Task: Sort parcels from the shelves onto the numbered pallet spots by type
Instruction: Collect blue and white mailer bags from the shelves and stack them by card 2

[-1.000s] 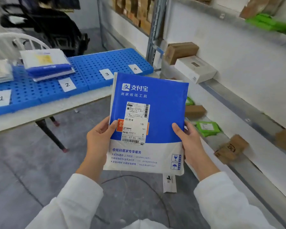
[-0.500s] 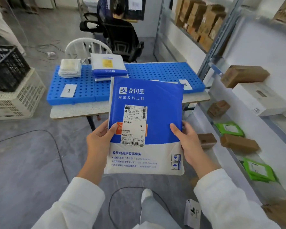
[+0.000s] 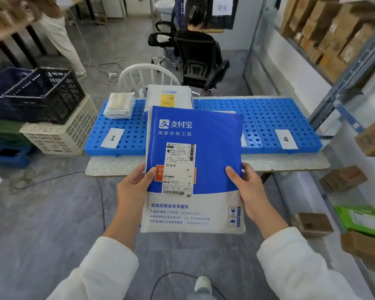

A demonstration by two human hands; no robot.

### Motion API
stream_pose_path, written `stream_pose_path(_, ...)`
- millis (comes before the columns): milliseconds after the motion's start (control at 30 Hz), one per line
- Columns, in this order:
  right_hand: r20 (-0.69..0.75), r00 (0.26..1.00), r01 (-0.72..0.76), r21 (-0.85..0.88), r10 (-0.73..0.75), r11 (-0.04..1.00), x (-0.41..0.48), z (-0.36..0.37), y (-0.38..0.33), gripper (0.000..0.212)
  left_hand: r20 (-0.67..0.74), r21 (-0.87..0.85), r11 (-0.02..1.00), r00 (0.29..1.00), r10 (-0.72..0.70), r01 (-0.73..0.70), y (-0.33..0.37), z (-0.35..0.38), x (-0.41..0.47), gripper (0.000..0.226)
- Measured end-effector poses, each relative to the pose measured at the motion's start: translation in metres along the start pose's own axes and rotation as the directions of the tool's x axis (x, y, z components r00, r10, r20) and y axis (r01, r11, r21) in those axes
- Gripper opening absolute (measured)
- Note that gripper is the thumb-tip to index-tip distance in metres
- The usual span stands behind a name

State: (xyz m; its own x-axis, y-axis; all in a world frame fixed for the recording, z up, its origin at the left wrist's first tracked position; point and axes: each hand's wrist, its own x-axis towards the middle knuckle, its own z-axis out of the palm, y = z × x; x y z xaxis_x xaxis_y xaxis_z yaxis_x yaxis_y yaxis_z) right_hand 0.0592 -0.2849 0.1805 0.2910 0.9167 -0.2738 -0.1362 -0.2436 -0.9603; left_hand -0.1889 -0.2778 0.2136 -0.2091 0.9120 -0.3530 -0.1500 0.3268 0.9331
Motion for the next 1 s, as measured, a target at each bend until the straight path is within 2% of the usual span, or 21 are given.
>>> stream_pose_path(167,0.066,0.998,0.025,-0.044,-0.022,0.999,0.057,0.001,-0.017,0.033,-0.071,-0.020,1.000,0.997,-0.002,0.000,0.010,0.027,0.031,0.029)
stream_pose_path(400,0.118,0.992,0.041,-0.031,-0.037,0.999,0.092,0.009,-0.032,0.028,-0.111,-0.041,0.999,0.994,-0.004,-0.001,0.020,0.042,0.062,0.028)
stream_pose_path(500,0.114,0.993,0.046,-0.028,-0.043,0.999,0.107,0.017,-0.040,0.029,-0.112,-0.065,0.998,0.994,0.005,-0.013,0.027,0.045,0.079,0.016)
stream_pose_path(633,0.102,0.993,0.067,-0.049,-0.062,0.997,0.131,0.033,-0.051,0.030,-0.128,-0.104,0.995,0.992,-0.005,-0.009,0.037,0.047,0.112,0.022)
stream_pose_path(800,0.051,0.995,0.091,-0.083,-0.087,0.992,0.167,0.065,-0.064,0.027,-0.069,-0.113,0.993,0.998,0.016,-0.023,0.052,0.042,0.165,0.024)
stream_pose_path(1000,0.023,0.999,0.044,-0.097,-0.042,0.994,0.207,0.118,-0.068,0.037,-0.013,-0.116,0.993,1.000,0.025,-0.026,0.072,0.018,0.236,0.014)
